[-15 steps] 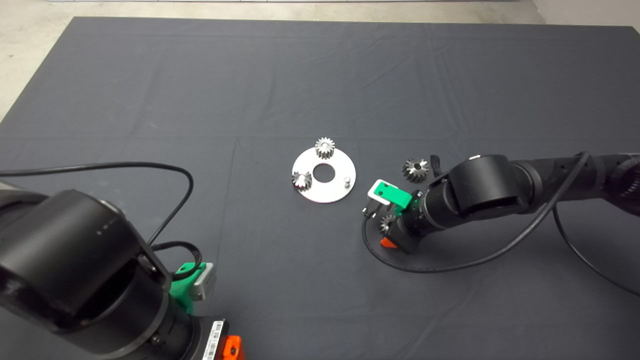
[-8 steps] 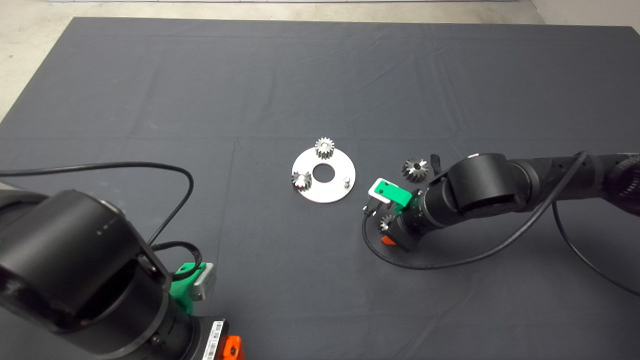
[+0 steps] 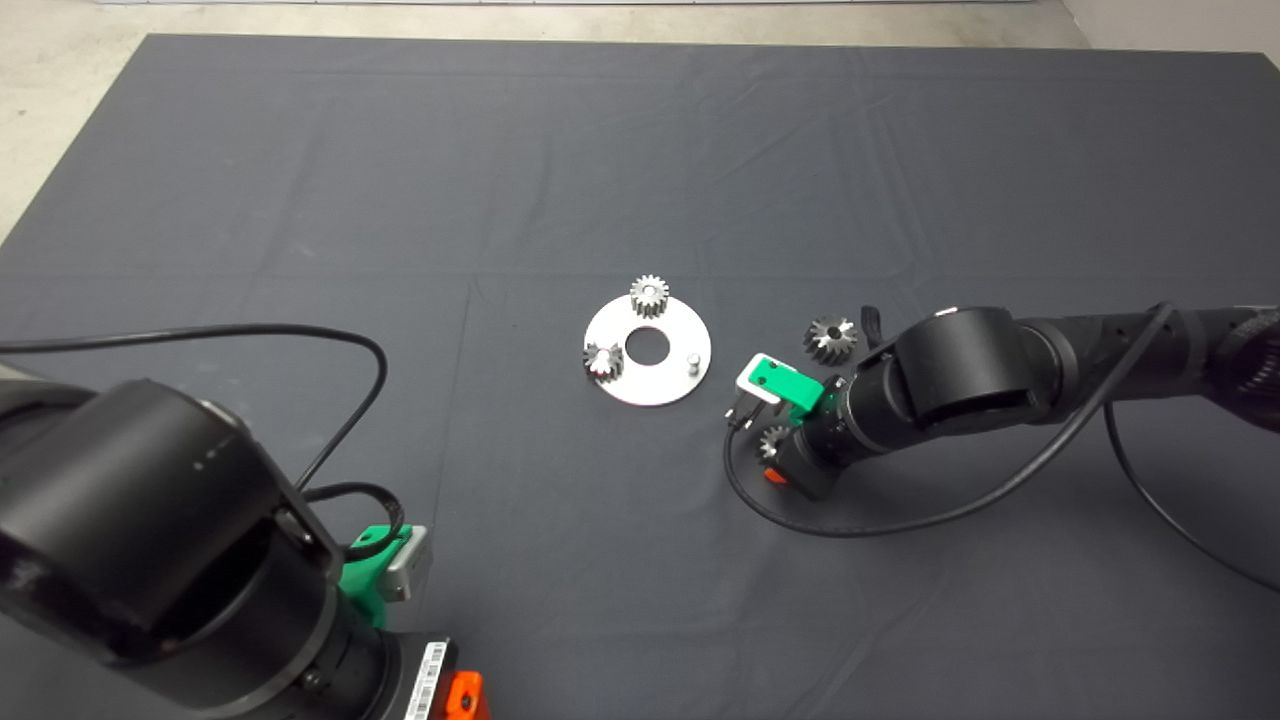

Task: Remove an incorrectly installed larger gear and replace it with the correct smaller gear

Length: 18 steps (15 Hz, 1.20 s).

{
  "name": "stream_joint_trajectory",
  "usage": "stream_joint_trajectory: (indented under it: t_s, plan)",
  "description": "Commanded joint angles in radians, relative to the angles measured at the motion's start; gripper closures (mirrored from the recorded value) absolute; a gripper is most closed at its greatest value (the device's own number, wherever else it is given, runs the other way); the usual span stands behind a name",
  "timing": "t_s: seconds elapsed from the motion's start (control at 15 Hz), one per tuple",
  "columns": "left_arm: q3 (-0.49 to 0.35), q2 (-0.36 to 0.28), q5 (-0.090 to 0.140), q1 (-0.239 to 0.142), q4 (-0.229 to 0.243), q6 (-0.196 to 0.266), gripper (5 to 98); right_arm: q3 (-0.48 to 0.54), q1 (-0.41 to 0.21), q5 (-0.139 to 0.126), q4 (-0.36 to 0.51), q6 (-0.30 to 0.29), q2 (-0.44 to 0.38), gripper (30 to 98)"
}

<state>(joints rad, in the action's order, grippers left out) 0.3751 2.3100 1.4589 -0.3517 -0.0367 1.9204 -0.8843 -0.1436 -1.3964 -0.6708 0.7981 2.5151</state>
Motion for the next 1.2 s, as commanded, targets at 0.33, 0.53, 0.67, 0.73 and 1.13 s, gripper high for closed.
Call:
stream_joint_trajectory:
  t_s: [0.33, 0.53, 0.67, 0.73, 1.13]
  plan:
    - [-0.019, 0.0, 0.003, -0.007, 0.015, 0.0, 5.4, 0.049, -0.027, 0.033, -0.072, 0.004, -0.014, 87.6]
    - [-0.019, 0.0, 0.003, -0.007, 0.015, 0.0, 5.4, 0.047, -0.039, 0.033, -0.072, 0.003, -0.012, 88.0]
    - [-0.019, 0.0, 0.003, -0.007, 0.015, 0.0, 5.4, 0.042, -0.047, 0.033, -0.072, 0.006, -0.005, 88.9]
    - [-0.018, 0.0, 0.003, -0.007, 0.015, -0.001, 5.4, 0.041, -0.048, 0.034, -0.072, 0.004, 0.0, 88.9]
    - [-0.019, -0.002, 0.004, -0.007, 0.015, 0.0, 5.4, -0.035, -0.127, 0.022, -0.066, 0.007, 0.078, 89.9]
